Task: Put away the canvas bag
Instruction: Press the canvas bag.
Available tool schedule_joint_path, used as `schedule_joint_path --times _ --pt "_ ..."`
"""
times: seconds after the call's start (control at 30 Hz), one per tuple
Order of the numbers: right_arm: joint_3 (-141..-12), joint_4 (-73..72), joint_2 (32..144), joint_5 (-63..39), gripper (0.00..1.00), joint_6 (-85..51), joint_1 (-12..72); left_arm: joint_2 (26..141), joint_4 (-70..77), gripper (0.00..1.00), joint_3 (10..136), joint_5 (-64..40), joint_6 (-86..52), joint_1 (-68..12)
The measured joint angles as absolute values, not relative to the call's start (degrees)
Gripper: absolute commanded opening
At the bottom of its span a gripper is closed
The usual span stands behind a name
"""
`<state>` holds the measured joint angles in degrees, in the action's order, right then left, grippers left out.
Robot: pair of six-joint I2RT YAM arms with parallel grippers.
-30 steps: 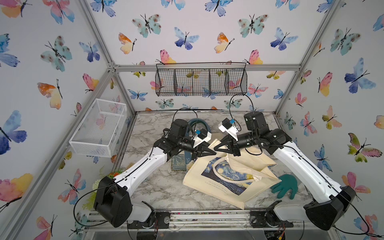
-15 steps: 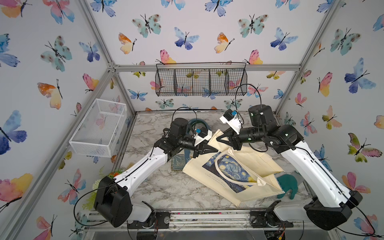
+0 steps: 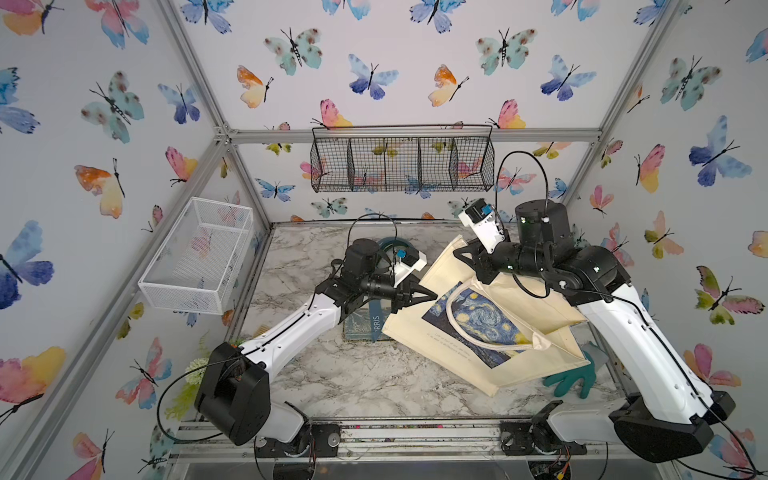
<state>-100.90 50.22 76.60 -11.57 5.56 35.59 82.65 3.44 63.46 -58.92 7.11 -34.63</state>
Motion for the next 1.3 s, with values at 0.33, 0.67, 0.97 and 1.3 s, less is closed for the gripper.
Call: schedule_joint_path --times 0.33,0.67,0.97,1.3 --pt "-102.9 51.4 77.5 -7.9 0.02 5.6 35.5 80.2 6.4 0.13 57.4 -54.6 5.3 -35.4" --pt "-108.3 54.3 80.9 -6.4 0.02 6.9 35.6 78.0 9.6 0.33 54.4 -46.5 3.4 -38.1" --pt "-110.5 53.2 82.2 -5.0 0.02 7.3 35.2 77.7 7.0 0.07 51.9 -44.4 2.7 -38.3" --pt "-114.1 51.5 84.7 -2.6 0.02 7.4 35.1 77.6 5.9 0.03 50.9 -43.1 1.6 -38.4"
